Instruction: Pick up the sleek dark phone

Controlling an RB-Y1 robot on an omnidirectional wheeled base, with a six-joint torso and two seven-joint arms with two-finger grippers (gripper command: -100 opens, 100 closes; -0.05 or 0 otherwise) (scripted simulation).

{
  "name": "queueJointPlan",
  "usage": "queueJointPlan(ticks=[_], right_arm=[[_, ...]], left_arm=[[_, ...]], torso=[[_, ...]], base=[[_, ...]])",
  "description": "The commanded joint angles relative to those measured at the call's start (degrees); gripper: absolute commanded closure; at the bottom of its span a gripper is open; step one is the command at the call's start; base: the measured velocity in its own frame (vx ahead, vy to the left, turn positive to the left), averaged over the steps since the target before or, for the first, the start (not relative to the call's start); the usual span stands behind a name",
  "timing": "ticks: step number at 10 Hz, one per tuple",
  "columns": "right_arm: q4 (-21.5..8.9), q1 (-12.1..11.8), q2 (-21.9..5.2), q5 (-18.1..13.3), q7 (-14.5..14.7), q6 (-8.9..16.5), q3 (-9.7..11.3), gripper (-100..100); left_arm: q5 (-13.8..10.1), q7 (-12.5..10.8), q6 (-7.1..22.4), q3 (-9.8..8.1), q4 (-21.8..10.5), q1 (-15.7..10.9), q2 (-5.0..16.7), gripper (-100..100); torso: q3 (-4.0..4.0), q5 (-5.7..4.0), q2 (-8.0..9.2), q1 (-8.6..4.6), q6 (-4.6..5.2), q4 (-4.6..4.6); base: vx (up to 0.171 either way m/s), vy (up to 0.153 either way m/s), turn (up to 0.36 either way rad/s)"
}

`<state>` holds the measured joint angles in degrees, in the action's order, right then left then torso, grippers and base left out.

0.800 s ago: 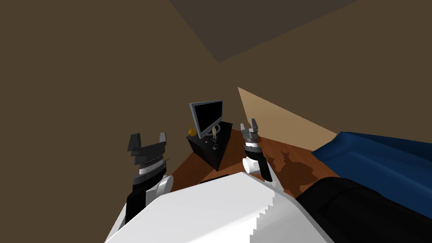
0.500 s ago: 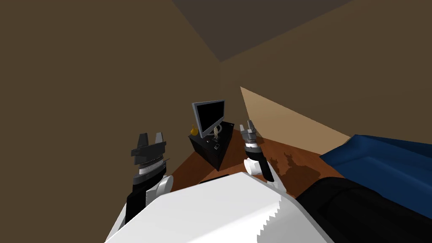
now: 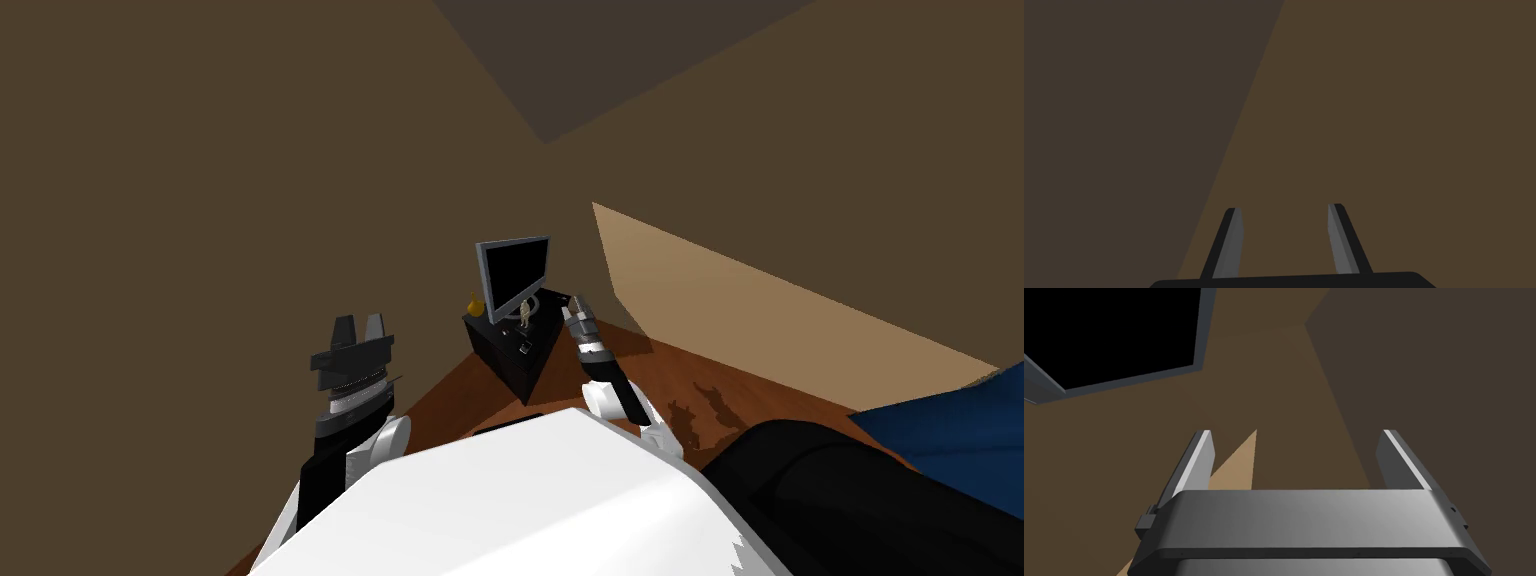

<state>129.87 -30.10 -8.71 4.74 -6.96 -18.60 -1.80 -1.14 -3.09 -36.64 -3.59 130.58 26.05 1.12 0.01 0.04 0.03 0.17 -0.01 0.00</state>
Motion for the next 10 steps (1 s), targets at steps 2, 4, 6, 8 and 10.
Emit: queueJointPlan(ticks=[2,4,6,8,10], right_arm=[[-2.43,-0.64,-2.14,1.19,-1.43,2.36,0.11,-100],[-5.07,-1.63,-4.56,2.7,-2.98,6.1,0.49,-100],[-6.5,-2.13,-5.76,3.49,-3.77,8.11,0.68,-100],[-9.56,-3.14,-8.04,5.13,-5.3,11.5,1.07,-100],[-11.19,-3.64,-9.08,5.95,-6.02,14.59,1.27,-100]], left_arm=[[0.0,0.0,0.0,0.0,0.0,0.0,0.0,0],[0.0,0.0,0.0,0.0,0.0,0.0,0.0,0],[0.0,0.0,0.0,0.0,0.0,0.0,0.0,0],[0.0,0.0,0.0,0.0,0.0,0.0,0.0,0],[0.0,0.0,0.0,0.0,0.0,0.0,0.0,0]], torso=[[0.0,0.01,-0.01,0.03,-0.02,0.0],[-0.03,-0.01,-0.05,-0.04,-0.02,-0.01],[-0.03,0.0,-0.06,0.02,-0.01,-0.01],[-0.01,-0.01,-0.02,-0.05,0.01,0.0],[-0.06,0.0,-0.11,-0.01,0.0,-0.02]], base=[[0.002,0.048,0.217],[0.009,0.046,0.307],[0.01,0.043,0.257],[0.015,0.041,0.322],[0.027,0.039,0.297]])
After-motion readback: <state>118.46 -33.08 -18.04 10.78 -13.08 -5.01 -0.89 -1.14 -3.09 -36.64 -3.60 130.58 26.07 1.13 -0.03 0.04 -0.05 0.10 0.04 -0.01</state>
